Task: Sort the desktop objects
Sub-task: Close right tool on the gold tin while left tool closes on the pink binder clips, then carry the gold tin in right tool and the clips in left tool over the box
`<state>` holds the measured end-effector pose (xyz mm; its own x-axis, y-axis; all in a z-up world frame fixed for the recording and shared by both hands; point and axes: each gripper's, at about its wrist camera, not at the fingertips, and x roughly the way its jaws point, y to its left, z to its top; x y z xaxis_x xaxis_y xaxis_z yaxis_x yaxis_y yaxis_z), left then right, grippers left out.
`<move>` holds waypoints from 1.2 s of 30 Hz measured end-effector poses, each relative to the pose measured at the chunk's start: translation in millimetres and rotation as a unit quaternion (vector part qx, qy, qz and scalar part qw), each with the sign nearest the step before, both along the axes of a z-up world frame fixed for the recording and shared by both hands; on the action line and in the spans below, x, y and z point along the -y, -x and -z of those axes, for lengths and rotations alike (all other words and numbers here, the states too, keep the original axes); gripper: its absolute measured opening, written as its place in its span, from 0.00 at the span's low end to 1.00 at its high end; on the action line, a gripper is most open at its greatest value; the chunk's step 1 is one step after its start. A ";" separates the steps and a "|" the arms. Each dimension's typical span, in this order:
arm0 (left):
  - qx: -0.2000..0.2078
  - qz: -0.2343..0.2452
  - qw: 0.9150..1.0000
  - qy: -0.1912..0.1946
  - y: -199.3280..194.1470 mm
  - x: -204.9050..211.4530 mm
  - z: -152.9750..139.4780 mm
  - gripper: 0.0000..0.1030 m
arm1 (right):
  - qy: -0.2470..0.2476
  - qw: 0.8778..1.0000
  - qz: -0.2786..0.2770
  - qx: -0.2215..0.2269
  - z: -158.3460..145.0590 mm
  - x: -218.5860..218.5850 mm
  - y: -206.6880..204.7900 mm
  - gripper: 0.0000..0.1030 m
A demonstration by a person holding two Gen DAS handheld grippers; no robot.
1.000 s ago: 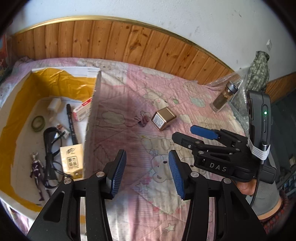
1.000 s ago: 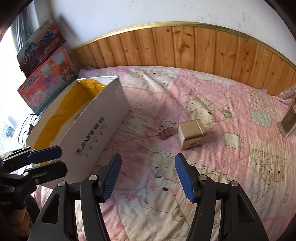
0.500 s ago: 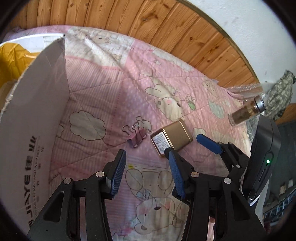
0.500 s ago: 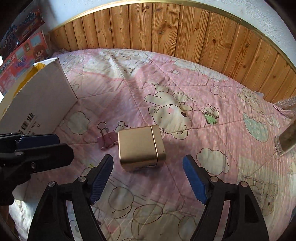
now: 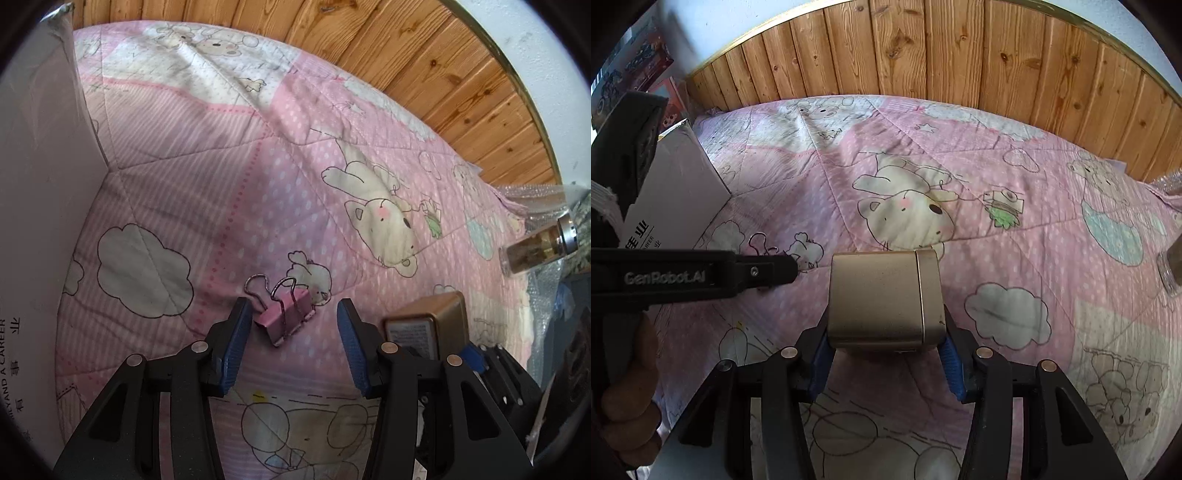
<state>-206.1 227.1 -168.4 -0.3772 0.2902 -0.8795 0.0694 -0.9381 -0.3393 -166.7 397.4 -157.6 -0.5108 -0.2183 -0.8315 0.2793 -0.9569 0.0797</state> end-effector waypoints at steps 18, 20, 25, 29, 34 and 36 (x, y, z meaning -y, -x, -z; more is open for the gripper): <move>-0.075 0.024 0.996 0.048 -42.3 4.7 -15.8 0.35 | 0.061 0.998 0.021 0.003 -1.8 -14.9 -47.6 0.50; -0.079 0.024 0.996 0.036 -51.1 7.8 -21.5 0.35 | 0.064 0.998 0.021 0.002 -3.8 -11.9 -53.4 0.50; -0.090 0.034 0.995 0.025 -75.4 9.4 -36.8 0.35 | 0.068 0.998 0.014 -0.001 -9.2 0.9 -65.9 0.50; -0.101 0.042 0.994 0.017 -93.1 10.6 -50.9 0.35 | 0.075 0.997 0.016 -0.003 -14.2 9.9 -80.6 0.50; -0.114 0.055 0.992 0.006 -115.8 12.8 -68.1 0.35 | 0.081 0.997 0.016 -0.001 -19.4 23.1 -102.7 0.50; -0.122 0.058 0.991 0.004 -124.9 14.5 -74.8 0.35 | 0.082 0.997 0.016 -0.001 -22.2 28.0 -111.0 0.50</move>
<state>-81.2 212.6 -93.6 -0.5427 0.3370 -0.7694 -0.1221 -0.9379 -0.3247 -55.7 369.3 -135.3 -0.5210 -0.3348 -0.7852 0.2492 -0.9395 0.2352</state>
